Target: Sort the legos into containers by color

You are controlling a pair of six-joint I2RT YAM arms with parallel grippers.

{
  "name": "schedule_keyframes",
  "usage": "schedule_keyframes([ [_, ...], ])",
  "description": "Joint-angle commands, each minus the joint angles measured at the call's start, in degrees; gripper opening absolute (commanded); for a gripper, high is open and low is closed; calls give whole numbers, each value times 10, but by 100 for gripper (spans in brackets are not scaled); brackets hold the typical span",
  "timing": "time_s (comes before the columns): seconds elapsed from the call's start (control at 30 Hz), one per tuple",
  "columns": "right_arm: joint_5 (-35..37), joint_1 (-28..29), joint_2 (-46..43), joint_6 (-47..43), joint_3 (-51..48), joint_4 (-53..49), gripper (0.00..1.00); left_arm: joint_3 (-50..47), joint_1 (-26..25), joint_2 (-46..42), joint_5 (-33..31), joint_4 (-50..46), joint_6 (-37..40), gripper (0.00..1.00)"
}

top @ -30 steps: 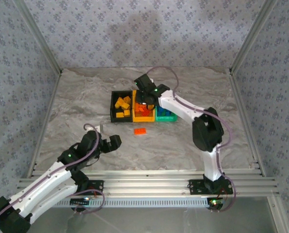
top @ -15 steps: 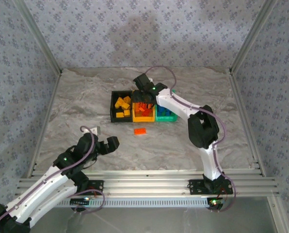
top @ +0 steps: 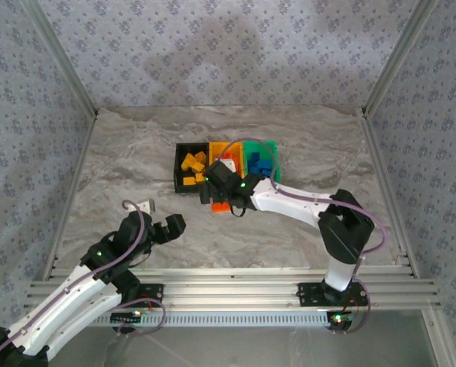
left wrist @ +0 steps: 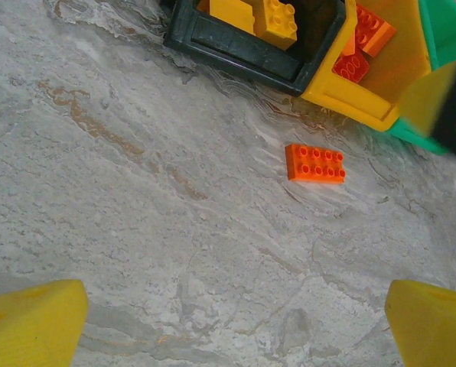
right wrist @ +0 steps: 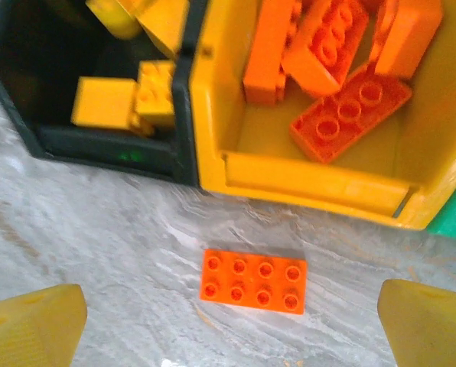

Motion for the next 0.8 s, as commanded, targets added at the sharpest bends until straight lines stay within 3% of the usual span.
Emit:
schedule_keyframes([
  [0.0, 24, 9, 43, 26, 0, 15, 100, 1, 1, -4, -13, -11, -7, 99],
  [0.33, 45, 16, 149, 34, 58, -43, 97, -7, 1, -10, -19, -16, -9, 100],
  [0.77, 23, 22, 180, 39, 76, -80, 69, -12, 2, -11, -22, -13, -7, 100],
])
